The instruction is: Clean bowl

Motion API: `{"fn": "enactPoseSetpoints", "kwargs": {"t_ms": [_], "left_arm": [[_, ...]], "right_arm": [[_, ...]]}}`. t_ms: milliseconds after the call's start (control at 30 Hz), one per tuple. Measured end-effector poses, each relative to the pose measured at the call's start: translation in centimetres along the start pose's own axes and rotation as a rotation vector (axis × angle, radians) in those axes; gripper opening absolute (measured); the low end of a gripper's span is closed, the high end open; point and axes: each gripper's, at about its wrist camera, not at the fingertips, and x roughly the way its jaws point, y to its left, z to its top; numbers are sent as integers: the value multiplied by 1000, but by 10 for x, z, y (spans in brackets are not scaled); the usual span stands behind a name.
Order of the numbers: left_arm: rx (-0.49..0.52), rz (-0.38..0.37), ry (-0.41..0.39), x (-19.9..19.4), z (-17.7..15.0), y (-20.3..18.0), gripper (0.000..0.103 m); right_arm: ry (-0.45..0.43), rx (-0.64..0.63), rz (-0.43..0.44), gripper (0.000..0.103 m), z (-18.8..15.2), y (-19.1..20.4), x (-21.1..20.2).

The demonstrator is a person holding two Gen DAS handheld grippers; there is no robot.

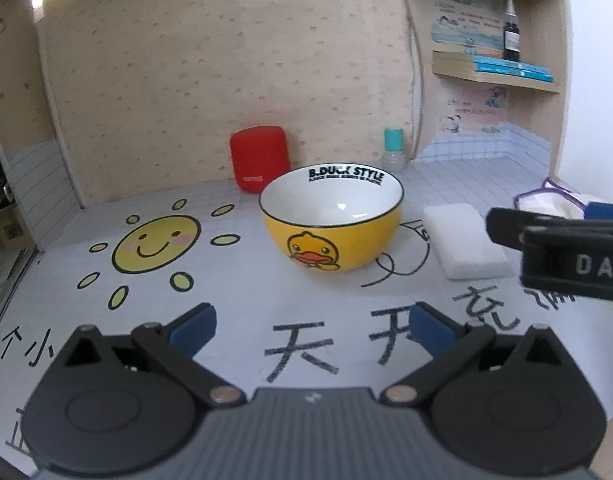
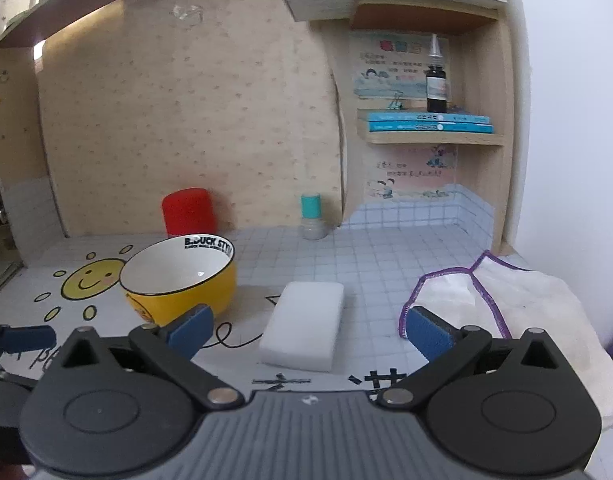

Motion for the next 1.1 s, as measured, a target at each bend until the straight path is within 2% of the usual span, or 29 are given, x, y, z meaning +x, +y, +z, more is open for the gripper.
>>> {"fn": "enactPoseSetpoints", "kwargs": {"t_ms": [67, 300, 567, 833, 1100], "left_arm": [[10, -7, -1, -1, -1, -1, 103], [43, -34, -3, -5, -1, -7, 103], [37, -72, -6, -6, 0, -6, 103], [20, -100, 2, -4, 1, -4, 103], [27, -95, 12, -6, 1, -5, 103]], "right_arm": [[1, -2, 1, 103, 0, 1, 0], [-16, -5, 84, 103, 0, 1, -5], [-14, -25, 73, 103, -1, 3, -5], [9, -8, 14, 103, -1, -5, 0], [11, -37, 27, 103, 2, 5, -1]]}}
